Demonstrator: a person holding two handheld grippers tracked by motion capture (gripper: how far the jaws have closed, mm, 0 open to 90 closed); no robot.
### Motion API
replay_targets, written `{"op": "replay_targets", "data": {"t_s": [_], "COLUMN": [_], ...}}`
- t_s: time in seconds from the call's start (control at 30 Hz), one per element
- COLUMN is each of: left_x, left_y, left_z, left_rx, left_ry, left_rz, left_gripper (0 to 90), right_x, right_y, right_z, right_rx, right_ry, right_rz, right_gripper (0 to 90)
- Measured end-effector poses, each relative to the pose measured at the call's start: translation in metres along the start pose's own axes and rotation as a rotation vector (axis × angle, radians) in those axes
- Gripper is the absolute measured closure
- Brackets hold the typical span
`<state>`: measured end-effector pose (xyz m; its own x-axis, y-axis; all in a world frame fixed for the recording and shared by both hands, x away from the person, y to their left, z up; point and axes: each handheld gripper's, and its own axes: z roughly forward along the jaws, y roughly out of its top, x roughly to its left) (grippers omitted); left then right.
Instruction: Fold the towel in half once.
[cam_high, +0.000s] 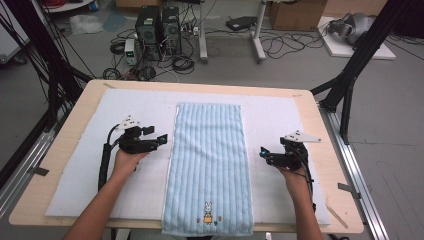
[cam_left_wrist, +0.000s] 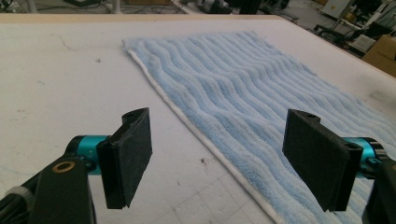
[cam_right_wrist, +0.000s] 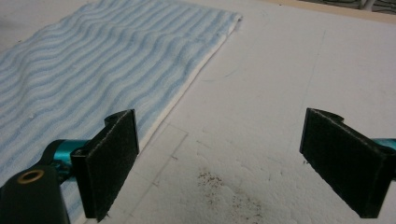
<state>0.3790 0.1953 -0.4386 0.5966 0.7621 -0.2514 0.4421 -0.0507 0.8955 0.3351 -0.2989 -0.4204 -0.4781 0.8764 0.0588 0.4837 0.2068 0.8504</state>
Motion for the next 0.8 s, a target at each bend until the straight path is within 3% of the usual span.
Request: {"op": "replay_targets", "data": {"t_s": [0.27,0.5,0.63,0.8], "left_x": [0.004,0.003,-0.002,-0.009], "left_y": [0.010,0.023,0.029,0.030], "left_z": [0.018,0.047,0.066,0.081], "left_rx": [0.038,0.082,0.144,0.196], "left_ry": [0.022,0.057,0.115,0.120], "left_rz": [-0.032,-0.022,0.019,0.054], "left_gripper": [26.5,29.6,28.2,36.5], "right_x": [-0.002,-0.002,0.000,0.000], "right_y": [0.001,0.000,0.000,-0.001], "right_z": [0.001,0.004,0.003,0.005], "right_rx": [-0.005,0.015,0.020,0.025], "right_ry": [0.008,0.010,0.015,0.016], "right_rz": [0.017,0.028,0.029,0.028], "right_gripper": [10.9,10.9,10.9,10.9]}}
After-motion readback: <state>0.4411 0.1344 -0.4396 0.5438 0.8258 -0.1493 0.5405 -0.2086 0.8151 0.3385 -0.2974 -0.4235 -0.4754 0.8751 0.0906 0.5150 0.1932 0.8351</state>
